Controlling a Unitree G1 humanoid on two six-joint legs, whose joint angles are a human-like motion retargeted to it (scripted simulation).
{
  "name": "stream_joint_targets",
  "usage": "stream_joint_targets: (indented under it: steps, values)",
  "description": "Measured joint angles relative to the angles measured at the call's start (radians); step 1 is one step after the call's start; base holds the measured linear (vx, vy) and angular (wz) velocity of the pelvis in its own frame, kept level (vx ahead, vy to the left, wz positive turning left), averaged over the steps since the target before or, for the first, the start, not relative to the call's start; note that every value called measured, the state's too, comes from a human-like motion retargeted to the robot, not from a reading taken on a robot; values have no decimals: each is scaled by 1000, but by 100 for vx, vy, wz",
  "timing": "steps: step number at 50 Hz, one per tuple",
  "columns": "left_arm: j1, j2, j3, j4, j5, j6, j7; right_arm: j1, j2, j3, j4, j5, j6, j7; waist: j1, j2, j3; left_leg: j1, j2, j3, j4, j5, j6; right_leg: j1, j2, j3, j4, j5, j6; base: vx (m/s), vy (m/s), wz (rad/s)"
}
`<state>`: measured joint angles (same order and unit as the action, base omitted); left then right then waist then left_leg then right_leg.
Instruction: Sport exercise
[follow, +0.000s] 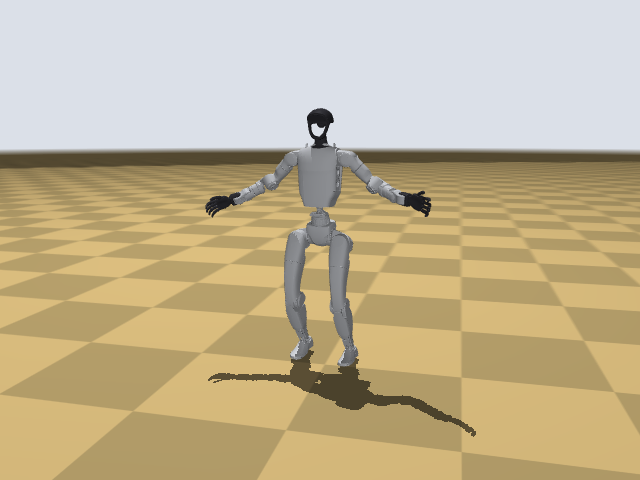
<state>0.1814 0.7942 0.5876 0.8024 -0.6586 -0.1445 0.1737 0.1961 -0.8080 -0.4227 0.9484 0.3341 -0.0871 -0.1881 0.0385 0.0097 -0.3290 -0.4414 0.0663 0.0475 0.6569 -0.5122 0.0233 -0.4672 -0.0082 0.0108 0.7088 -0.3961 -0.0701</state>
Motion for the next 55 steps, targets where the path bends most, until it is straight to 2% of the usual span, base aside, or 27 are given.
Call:
stream_joint_targets:
  steps: [3, 5, 7, 10, 13, 15, 17, 18, 21, 24, 28, 30, 33, 37, 40, 42, 44, 47, 49, 52, 55]
  values:
    - [71, 179, 205, -83, -46, -65, 52, 104, -220, -267, -145, 69, -43, -37, -26, 16, -71, 16, 18, 20, -193, 299, -30, 3, -9, 12, -161, 219, -24, 5, 1, 7]
    - [119, 306, 299, -142, -21, -104, 84, 146, -370, -398, -233, 58, -80, -73, -40, 19, -90, 8, 18, 20, -207, 359, -29, -17, -10, 29, -150, 247, -45, -4, -1, 1]
    - [190, 427, 381, -211, 48, -126, 105, 198, -518, -520, -338, 10, -110, -108, -47, 20, -105, -3, 7, 4, -213, 372, -17, -45, -11, 41, -124, 240, -66, -9, -3, 0]
    - [327, 567, 451, -333, 193, -138, 94, 284, -694, -644, -517, -93, -146, -124, -51, 14, -115, -30, -19, -21, -176, 289, 26, -94, -4, 65, -43, 140, -94, -13, -4, -3]
    - [485, 611, 461, -466, 333, -122, 5, 404, -750, -674, -702, -215, -159, -64, -45, -1, -83, -77, -31, 1, -40, 0, 83, -148, -34, 10, 108, -138, -80, -11, -4, -3]
    - [555, 560, 395, -561, 370, -104, -104, 483, -677, -624, -825, -241, -165, 23, -39, -6, -29, -106, -31, 19, 66, -137, 101, -163, -63, -32, 196, -276, -72, -7, -3, 15]
    - [456, 453, 144, -633, 403, -46, -223, 445, -503, -409, -935, -236, -132, 128, -21, 4, 27, -64, -23, 13, 74, -174, 101, -100, -68, -75, 179, -305, -59, -3, -3, 20]
    - [383, 391, -3, -619, 420, -29, -254, 378, -428, -253, -916, -226, -125, 156, -15, 10, 33, -53, -19, 12, 52, -163, 98, -87, -67, -90, 155, -294, -55, -5, -2, 14]
    - [202, 172, -343, -464, 457, 8, -283, 159, -174, 145, -667, -194, -93, 180, -6, 18, 31, -33, -7, 8, -33, -115, 91, -62, -55, -116, 70, -237, -41, -8, 0, 7]
    - [81, -54, -535, -227, 472, 39, -268, 2, 84, 351, -302, -169, -43, 157, -1, 23, 27, -21, 3, 4, -99, -71, 80, -47, -43, -126, 0, -182, -28, -9, 3, -1]
    - [-38, -308, -640, 121, 465, 82, -249, -127, 348, 426, 130, -129, 26, 139, 8, 26, 31, -6, 13, 11, -147, -37, 61, -35, -35, -134, -46, -125, -3, -10, 6, -9]
    - [-53, -404, -650, 242, 453, 113, -252, -138, 439, 425, 255, -106, 60, 141, 8, 26, 39, -9, 18, 19, -123, -40, 49, -42, -39, -131, -19, -114, 7, -11, 6, -11]
    - [-86, -505, -652, 397, 431, 146, -258, -161, 528, 414, 391, -79, 94, 144, 8, 22, 40, -17, 20, 30, -83, -58, 36, -48, -44, -125, 12, -120, 21, -6, 6, -12]
    - [-137, -540, -624, 508, 386, 147, -248, -203, 545, 402, 464, -86, 93, 135, 13, 17, 41, -20, 23, 44, -43, -76, 20, -47, -47, -114, 28, -125, 35, 0, 1, -3]
    - [-166, -477, -545, 499, 307, 126, -207, -230, 465, 380, 425, -115, 69, 106, 19, 14, 35, -23, 23, 56, -21, -87, 12, -46, -47, -97, 34, -139, 29, 8, 3, -10]
    - [-188, -383, -432, 443, 198, 109, -148, -256, 352, 327, 350, -120, 62, 61, 16, 20, 36, 15, 19, 62, -105, -60, 9, -2, -34, -87, -64, -116, 15, 13, 3, -4]
    - [-178, -273, -314, 380, 108, 69, -87, -246, 216, 242, 282, -91, 36, -2, 14, 19, 26, 7, 18, 67, -80, -61, -1, -12, -36, -67, -38, -129, -2, 6, 1, 6]
    - [-147, -74, -110, 233, -25, 17, 8, -217, -37, 50, 115, -18, 17, -103, -3, 25, 9, 45, 2, 61, -181, -2, -1, 24, -22, -15, -131, -79, -28, 10, 1, 21]
    - [-115, 75, 9, 164, -47, -26, 52, -191, -210, -76, 40, 7, -11, -155, -23, 28, -2, 49, -3, 55, -168, 23, 2, 21, -13, 44, -111, -37, -19, 1, -1, 34]
    - [-33, 313, 203, 50, -33, -80, 115, -132, -477, -289, -75, 8, -43, -218, -48, 35, -18, 58, -9, 40, -163, 65, 12, 19, -2, 96, -90, 22, -6, 0, -3, 11]
    - [99, 545, 404, -80, 43, -128, 174, -48, -734, -493, -177, -36, -67, -272, -65, 46, -31, 57, -13, 9, -143, 69, 14, 7, 9, 128, -50, 20, -14, 0, -8, 1]
